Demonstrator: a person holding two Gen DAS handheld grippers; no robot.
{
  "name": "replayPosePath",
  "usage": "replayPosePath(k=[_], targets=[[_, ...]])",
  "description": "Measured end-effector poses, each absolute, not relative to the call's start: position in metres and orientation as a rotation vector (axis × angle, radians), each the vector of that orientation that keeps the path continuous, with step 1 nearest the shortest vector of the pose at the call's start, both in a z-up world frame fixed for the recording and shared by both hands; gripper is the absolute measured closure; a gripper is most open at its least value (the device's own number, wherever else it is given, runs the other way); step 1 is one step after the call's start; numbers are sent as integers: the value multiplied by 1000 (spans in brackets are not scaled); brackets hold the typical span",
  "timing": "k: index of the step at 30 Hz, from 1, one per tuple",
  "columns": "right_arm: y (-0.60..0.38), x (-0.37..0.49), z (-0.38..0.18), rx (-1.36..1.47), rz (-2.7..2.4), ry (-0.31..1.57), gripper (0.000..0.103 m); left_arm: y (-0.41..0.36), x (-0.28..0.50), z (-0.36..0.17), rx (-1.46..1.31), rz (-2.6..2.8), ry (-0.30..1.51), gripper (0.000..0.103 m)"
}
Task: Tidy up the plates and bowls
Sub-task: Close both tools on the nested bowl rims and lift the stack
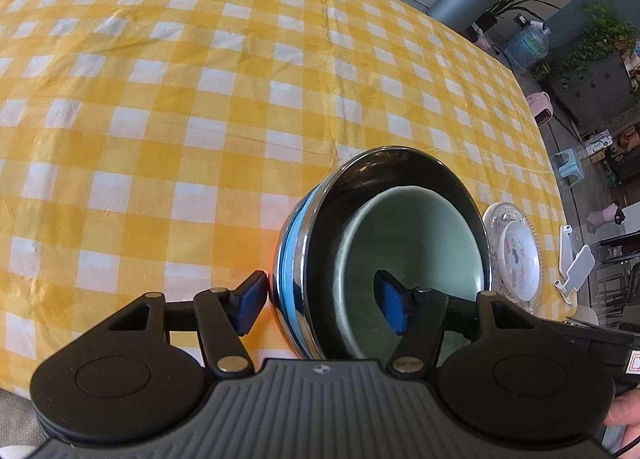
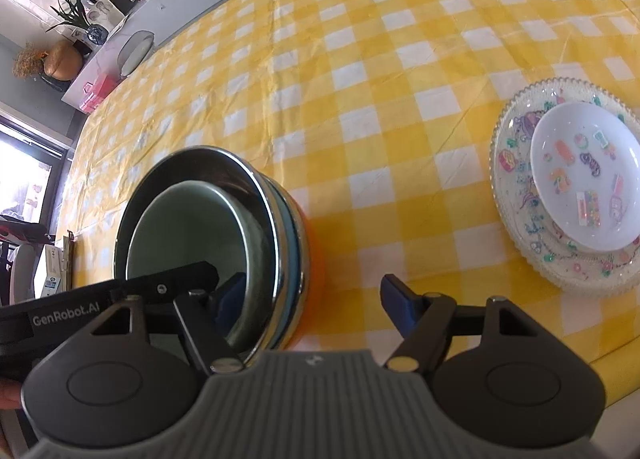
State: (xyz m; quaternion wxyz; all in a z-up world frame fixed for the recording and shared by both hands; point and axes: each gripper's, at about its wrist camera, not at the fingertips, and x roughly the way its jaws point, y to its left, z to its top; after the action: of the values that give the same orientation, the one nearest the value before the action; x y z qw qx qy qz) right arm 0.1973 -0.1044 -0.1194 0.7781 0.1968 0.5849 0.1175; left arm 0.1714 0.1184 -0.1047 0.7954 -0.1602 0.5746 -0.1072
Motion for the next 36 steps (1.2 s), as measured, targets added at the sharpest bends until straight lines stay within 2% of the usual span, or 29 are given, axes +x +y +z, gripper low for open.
replayPosePath(k=[2, 9, 16, 31, 36], targets=[[-106, 197, -122, 446, 262, 1265, 31, 118, 172, -107, -348, -226, 1238, 33], [-110, 198, -128, 543, 297, 1277, 43, 121, 174, -112, -397, -215, 1254, 39], [-109, 200, -133, 614, 323, 1288, 56, 124, 174, -114, -421, -214, 1256, 41], [-109, 199, -135, 639, 296, 1288, 60, 126, 172, -114, -456, -200, 1249, 44], [-116, 196, -135, 656, 285, 1290, 66, 126, 172, -112, -449, -209, 1237, 44]])
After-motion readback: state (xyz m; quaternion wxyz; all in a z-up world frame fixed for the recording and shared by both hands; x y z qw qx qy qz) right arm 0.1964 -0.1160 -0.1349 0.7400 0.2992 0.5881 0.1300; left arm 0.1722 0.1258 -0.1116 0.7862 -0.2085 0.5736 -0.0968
